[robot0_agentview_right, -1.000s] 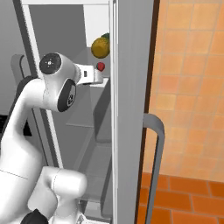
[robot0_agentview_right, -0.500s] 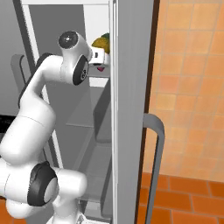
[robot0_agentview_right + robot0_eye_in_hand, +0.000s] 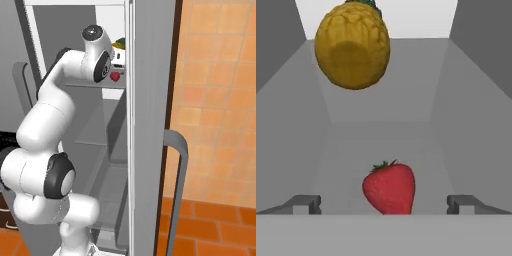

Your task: Take the strawberry from the fridge and place it on top of the pancake, located on the dining counter.

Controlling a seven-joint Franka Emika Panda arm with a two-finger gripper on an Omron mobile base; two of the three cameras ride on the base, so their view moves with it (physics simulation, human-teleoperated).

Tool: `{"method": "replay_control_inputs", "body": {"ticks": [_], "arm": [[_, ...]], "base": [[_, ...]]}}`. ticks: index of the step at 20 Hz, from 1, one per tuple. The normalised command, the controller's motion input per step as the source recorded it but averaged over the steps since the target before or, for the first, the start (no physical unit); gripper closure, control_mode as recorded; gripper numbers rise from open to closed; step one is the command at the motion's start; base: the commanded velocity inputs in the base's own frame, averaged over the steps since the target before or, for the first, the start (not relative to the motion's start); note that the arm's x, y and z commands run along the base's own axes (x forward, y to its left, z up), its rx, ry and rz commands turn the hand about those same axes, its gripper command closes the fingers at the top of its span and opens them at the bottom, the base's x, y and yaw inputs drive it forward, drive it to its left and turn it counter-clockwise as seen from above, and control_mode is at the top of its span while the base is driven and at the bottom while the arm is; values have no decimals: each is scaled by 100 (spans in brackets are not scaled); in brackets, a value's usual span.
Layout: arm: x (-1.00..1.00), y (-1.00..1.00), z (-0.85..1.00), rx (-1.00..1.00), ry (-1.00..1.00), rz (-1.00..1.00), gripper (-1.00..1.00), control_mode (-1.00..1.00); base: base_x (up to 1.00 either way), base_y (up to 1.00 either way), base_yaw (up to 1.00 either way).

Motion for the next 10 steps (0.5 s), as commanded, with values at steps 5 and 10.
{"method": "replay_control_inputs", "body": {"ticks": [5, 10], "arm": [[59, -8, -15, 0, 1, 0, -100, -100], [-6, 0, -24, 0, 0, 0, -100, -100]], "base": [[0, 0, 0], [0, 0, 0]]}}
